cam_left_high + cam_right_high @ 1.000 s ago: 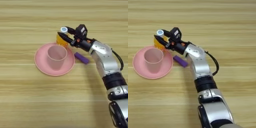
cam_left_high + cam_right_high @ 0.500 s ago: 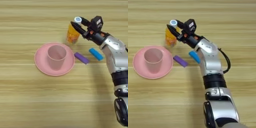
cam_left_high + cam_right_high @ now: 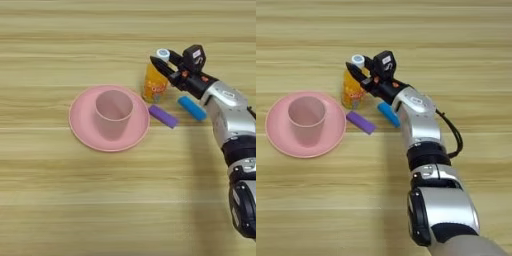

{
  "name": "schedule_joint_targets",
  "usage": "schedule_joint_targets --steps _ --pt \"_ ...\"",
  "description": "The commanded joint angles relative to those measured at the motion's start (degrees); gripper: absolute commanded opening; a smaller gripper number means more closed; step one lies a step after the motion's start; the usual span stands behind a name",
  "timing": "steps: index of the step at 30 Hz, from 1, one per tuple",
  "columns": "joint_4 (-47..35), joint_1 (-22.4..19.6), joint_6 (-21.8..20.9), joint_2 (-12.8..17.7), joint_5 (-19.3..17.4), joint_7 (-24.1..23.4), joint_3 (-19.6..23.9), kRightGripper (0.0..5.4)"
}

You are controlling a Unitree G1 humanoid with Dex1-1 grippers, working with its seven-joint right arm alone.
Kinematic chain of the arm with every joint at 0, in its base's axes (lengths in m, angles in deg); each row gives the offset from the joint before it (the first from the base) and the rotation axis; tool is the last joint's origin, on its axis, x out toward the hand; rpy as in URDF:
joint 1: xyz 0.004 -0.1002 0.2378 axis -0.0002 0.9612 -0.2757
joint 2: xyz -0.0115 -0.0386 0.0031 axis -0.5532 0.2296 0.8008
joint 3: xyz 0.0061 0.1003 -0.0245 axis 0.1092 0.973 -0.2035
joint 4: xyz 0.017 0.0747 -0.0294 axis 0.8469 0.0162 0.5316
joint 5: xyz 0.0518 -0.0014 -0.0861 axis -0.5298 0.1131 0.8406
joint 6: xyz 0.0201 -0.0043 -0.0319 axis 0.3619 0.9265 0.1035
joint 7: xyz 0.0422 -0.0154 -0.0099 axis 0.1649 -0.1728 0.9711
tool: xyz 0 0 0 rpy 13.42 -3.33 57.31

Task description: Move the objects on the table

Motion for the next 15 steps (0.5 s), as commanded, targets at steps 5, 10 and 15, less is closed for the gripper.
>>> schedule_joint_targets --steps 5,10,15 --pt "2.4 -9.6 -4.8 3.0 0.2 -1.8 1.3 1.8" --pt "3.8 -10.1 -5.3 3.1 0.3 -1.8 1.2 1.8" --pt "4.8 -10.5 -5.6 3.2 0.5 -1.7 1.2 2.08"
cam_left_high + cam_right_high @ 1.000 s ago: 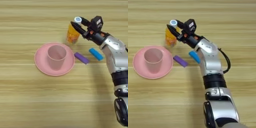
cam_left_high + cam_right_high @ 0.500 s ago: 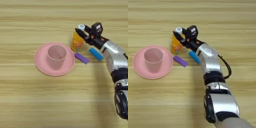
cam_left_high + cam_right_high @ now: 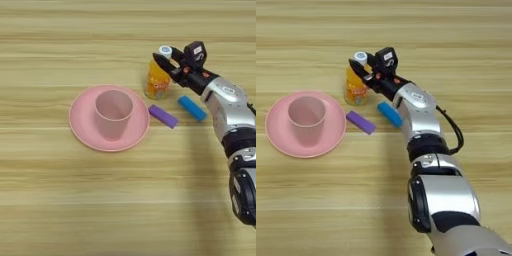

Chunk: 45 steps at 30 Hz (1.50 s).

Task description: Move the objects on the table

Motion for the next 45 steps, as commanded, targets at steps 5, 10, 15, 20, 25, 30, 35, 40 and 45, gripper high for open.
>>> schedule_joint_targets --steps 5,10,15,20,25,30,35,40,45 --pt "-1.7 -7.1 -1.9 2.2 -0.1 -1.3 0.8 2.68" --pt "-1.4 -7.3 -2.1 2.2 -0.1 -1.4 0.8 3.23" --pt "-1.1 -7.5 -2.3 2.2 -0.2 -1.5 0.9 3.77" --pt "-1.1 -7.5 -2.4 2.3 -0.2 -1.5 0.9 4.26" --pt "-1.1 -7.6 -2.4 2.3 -0.3 -1.5 1.0 4.72" --pt "-0.9 -7.7 -2.5 2.3 -0.3 -1.5 1.0 5.23" --pt "-1.1 -7.8 -2.9 2.3 -0.6 -1.3 1.2 5.36" --pt "-2.1 -7.6 -3.9 2.0 -1.2 -0.9 1.5 5.36" --pt "-2.8 -7.4 -4.4 1.9 -1.6 -0.5 1.7 5.36"
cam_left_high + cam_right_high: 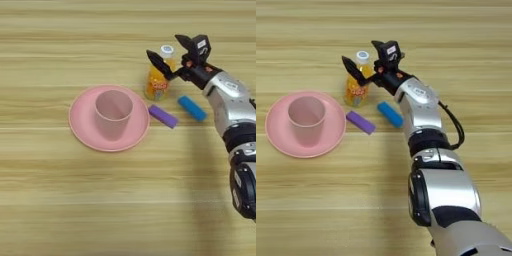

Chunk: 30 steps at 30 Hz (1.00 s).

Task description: Move the objects on the table

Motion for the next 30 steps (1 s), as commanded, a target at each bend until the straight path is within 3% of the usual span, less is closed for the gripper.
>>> schedule_joint_targets --steps 1,18,30 --pt "-4.0 -5.6 -1.6 1.4 -0.8 -0.7 0.7 5.36" --pt "-11.3 -3.1 -5.8 0.0 -5.5 3.5 2.1 5.36" --pt "-23.1 3.1 -4.2 -0.4 -12.9 15.4 0.3 5.36"
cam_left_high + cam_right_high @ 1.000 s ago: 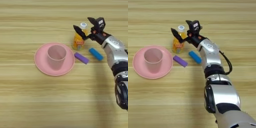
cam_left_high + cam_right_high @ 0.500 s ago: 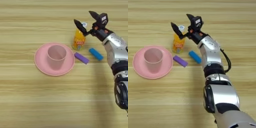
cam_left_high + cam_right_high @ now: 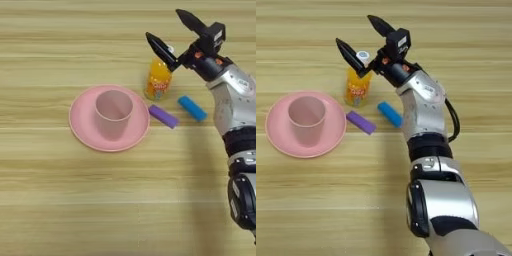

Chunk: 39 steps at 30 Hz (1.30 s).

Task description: Move the objects on the table

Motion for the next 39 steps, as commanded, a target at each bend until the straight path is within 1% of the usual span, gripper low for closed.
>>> schedule_joint_targets --steps 1,11,23,31,39 --pt "-6.3 -1.8 1.0 1.1 -2.0 2.2 -0.7 5.36" --pt "-11.6 2.1 3.7 1.7 -3.6 8.8 -2.7 5.36" --pt "-14.5 6.3 5.6 3.6 -2.9 15.6 -5.5 5.36" --pt "-14.8 9.2 6.1 5.7 -1.9 18.9 -6.8 5.36" --pt "-12.4 11.0 6.1 7.4 -0.5 19.6 -6.7 5.36"
